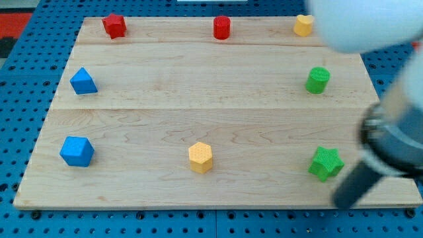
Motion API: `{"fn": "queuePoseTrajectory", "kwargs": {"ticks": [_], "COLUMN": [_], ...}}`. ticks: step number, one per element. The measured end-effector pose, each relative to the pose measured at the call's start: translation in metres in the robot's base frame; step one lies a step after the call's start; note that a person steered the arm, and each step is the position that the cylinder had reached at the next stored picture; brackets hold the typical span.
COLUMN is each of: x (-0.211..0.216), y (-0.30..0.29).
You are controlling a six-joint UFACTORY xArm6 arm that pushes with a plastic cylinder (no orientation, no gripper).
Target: Slide the yellow hexagon closer to the green star
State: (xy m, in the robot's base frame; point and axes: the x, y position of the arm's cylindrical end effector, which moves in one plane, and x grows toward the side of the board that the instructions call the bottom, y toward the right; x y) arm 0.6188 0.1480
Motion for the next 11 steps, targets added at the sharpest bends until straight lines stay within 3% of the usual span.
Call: {"fn": "queuePoseTrajectory", "kwargs": {"ticks": [2,3,5,6,7,9,11], "x": [-0.021,-0.074,-0.093,-0.117,-0.121,-0.123,-0.124], "y": [-0.192,-0.154,-0.248,-0.149,-0.093,-0.029,-0.010]}}
